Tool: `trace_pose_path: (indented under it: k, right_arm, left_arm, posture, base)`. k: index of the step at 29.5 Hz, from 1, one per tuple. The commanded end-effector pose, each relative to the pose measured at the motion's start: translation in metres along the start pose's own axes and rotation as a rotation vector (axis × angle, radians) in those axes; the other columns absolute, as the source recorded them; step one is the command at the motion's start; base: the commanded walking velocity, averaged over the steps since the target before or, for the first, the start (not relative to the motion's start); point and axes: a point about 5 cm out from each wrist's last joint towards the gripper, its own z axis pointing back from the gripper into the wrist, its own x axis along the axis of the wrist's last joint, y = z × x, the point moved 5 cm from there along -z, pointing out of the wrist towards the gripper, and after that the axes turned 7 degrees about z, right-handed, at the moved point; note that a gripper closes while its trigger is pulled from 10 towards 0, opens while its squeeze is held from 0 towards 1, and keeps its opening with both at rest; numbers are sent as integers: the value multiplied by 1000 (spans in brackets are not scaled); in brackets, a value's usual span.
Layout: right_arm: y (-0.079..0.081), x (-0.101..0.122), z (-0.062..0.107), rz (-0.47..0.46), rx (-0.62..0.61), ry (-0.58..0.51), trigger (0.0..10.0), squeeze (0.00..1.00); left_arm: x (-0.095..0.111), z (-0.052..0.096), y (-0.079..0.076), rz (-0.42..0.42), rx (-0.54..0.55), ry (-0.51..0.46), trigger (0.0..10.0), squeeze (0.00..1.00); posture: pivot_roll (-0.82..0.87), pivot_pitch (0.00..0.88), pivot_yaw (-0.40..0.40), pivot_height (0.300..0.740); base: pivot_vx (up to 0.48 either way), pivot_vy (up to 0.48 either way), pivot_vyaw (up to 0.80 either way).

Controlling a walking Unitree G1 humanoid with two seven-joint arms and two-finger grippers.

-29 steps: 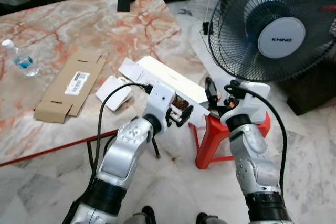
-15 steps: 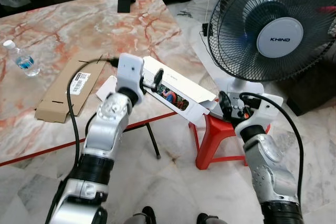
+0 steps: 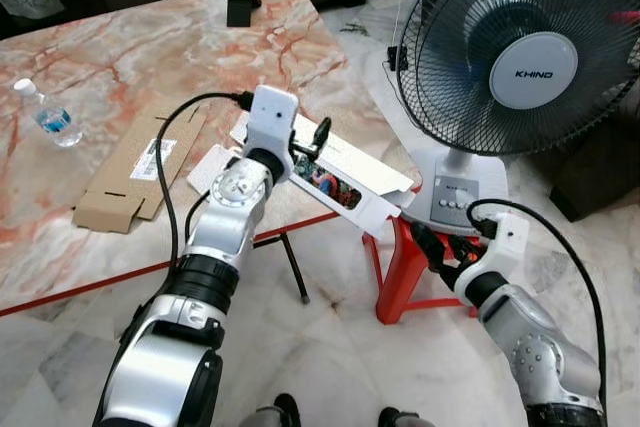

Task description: Picking trash to rubbish bin

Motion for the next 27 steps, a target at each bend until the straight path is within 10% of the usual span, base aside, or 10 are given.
trace_pose_path:
  k: [1, 3, 4, 10, 11, 18, 19, 27]
  right_arm:
    - [6, 3, -1, -28, 29, -6, 10000, 0]
    - [6, 5, -2, -65, 34, -21, 1333, 0]
    - [9, 8, -2, -65, 48, -27, 0, 0]
    - [18, 11, -4, -63, 82, -24, 980, 0]
    - [19, 11, -4, -49, 86, -22, 10000, 0]
    - [28, 14, -7, -70, 108, -29, 10000, 0]
    - [29, 14, -8, -65, 106, -31, 10000, 1000]
    - [33, 16, -9, -75, 122, -30, 10000, 1000]
  left_arm:
    - [3, -2, -1, -9, -9, -13, 10000, 0]
    - [2, -2, -2, -4, -9, -14, 10000, 0]
    - [1, -2, -2, -3, -8, -12, 10000, 0]
    - [0, -2, 3, -8, 1, -13, 10000, 0]
    - [0, -2, 3, -9, 2, -15, 10000, 0]
    - [1, -3, 3, -14, -1, -17, 10000, 0]
    - [-1, -3, 2, -13, -3, -13, 10000, 0]
    - [-3, -3, 0, -11, -11, -4, 10000, 0]
  posture:
    - [-125, 162, 99, 740]
    - [-123, 159, 96, 740]
    - [-122, 158, 94, 740]
    - [-120, 157, 89, 740]
    - [-120, 157, 89, 740]
    - [-120, 157, 89, 740]
    - [-120, 157, 89, 740]
    - [-120, 159, 84, 740]
  base:
    - [0, 0, 0]
    - [0, 0, 0]
    - [0, 0, 0]
    - [0, 0, 0]
    - [0, 0, 0]
    - [0, 0, 0]
    - [0, 0, 0]
    - [0, 0, 0]
